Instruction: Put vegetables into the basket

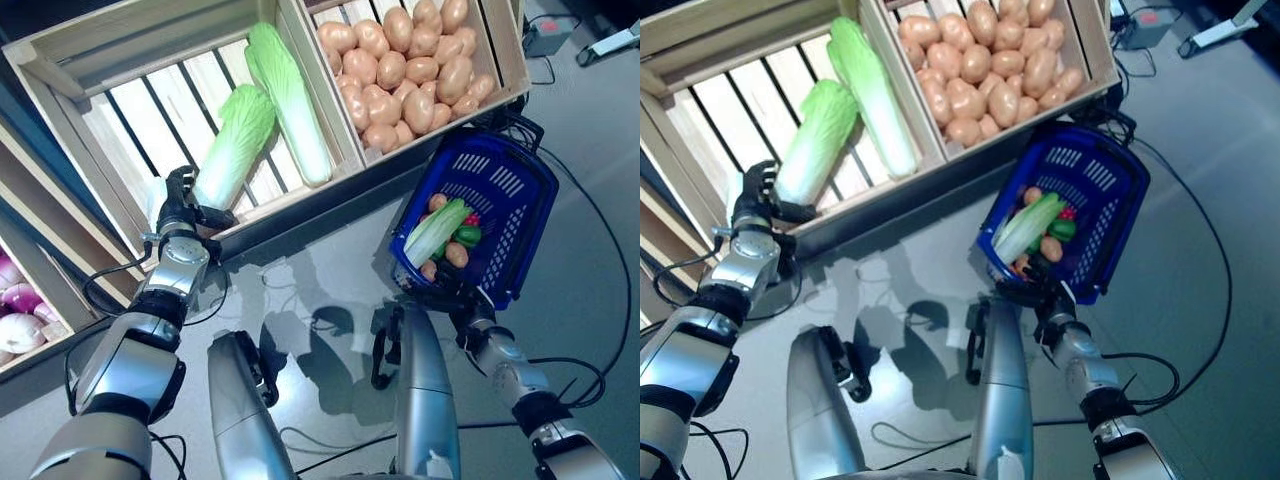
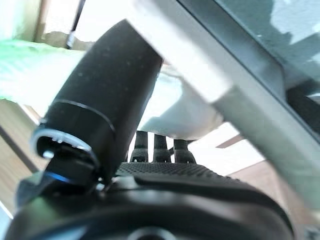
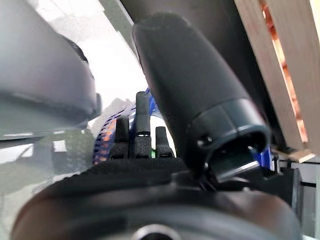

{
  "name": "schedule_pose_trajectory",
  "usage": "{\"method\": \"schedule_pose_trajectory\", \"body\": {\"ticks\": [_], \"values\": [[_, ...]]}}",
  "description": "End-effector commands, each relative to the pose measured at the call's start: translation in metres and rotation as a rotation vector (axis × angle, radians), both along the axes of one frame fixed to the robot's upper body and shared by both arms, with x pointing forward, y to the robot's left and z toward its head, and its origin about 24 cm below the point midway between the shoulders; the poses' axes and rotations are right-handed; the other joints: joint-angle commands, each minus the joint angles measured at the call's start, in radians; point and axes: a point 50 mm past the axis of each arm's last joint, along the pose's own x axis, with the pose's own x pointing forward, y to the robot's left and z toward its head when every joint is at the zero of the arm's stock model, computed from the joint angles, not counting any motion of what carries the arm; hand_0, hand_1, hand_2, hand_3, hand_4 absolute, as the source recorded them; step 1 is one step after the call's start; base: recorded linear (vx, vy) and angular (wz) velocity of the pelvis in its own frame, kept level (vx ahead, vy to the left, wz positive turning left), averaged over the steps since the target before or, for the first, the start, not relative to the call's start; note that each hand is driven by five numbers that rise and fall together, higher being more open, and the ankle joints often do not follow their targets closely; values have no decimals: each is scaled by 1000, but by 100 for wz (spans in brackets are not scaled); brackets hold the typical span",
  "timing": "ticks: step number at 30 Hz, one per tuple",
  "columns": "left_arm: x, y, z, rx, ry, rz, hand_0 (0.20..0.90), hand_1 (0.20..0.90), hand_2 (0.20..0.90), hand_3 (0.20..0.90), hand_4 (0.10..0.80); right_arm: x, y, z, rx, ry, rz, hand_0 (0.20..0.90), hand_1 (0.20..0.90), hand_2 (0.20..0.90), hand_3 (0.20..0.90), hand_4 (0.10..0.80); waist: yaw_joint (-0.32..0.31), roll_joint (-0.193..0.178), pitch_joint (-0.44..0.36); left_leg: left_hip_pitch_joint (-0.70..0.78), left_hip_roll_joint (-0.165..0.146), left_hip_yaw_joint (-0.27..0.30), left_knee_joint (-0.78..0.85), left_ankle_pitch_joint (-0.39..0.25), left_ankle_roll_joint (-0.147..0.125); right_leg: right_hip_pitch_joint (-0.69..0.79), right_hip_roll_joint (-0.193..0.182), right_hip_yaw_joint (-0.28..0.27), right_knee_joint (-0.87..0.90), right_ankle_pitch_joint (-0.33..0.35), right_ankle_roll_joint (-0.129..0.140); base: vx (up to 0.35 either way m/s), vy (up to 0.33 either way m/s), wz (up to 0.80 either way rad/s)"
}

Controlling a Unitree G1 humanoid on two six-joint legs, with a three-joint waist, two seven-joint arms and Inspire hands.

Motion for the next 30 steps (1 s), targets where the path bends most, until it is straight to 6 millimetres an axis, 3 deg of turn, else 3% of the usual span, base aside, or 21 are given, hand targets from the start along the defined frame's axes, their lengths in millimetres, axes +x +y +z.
{"method": "schedule_pose_trajectory", "body": {"ticks": [1,9,15,20,21,27,30], "values": [[-16,12,-29,-20,101,9,300,300,300,300,400,-5,-17,4,5,-37,-84,900,900,900,900,800,-9,11,-29,35,4,24,-117,15,8,56,-51,-2,-128,97,65,61,-8,-3],[-20,10,-36,-29,86,-4,300,300,300,300,400,-7,-16,2,10,-46,-94,900,900,900,900,800,-6,23,-54,159,4,64,-243,47,29,181,-52,-15,-250,117,62,19,1,2],[-28,11,-46,-59,44,4,300,300,300,300,400,-11,-15,-3,21,-44,-80,900,900,900,900,800,5,32,-79,350,5,108,-457,117,34,360,-64,-30,-443,167,53,57,19,-2],[-39,7,-59,-183,-8,4,300,300,300,300,400,-24,-8,-13,12,-39,-59,900,900,900,900,800,23,38,-119,553,-31,143,-661,162,46,548,-67,-60,-607,204,53,118,4,2],[-40,7,-61,-215,-13,2,300,300,300,300,400,-26,-5,-15,23,-38,-66,900,900,900,900,800,26,41,-134,588,-38,158,-719,198,55,581,-63,-75,-659,238,45,106,-14,3],[-53,-2,-74,-323,-92,21,300,300,300,300,400,-39,14,-22,135,-65,-51,900,900,900,900,800,39,47,-186,759,-58,191,-891,251,49,762,-54,-138,-838,284,51,113,-36,-4],[-64,-21,-85,-374,-164,12,300,300,300,300,400,-43,32,-19,145,-100,24,900,900,900,900,800,48,51,-213,871,-93,215,-1033,315,34,892,-23,-189,-1025,347,56,87,-61,1]]}}
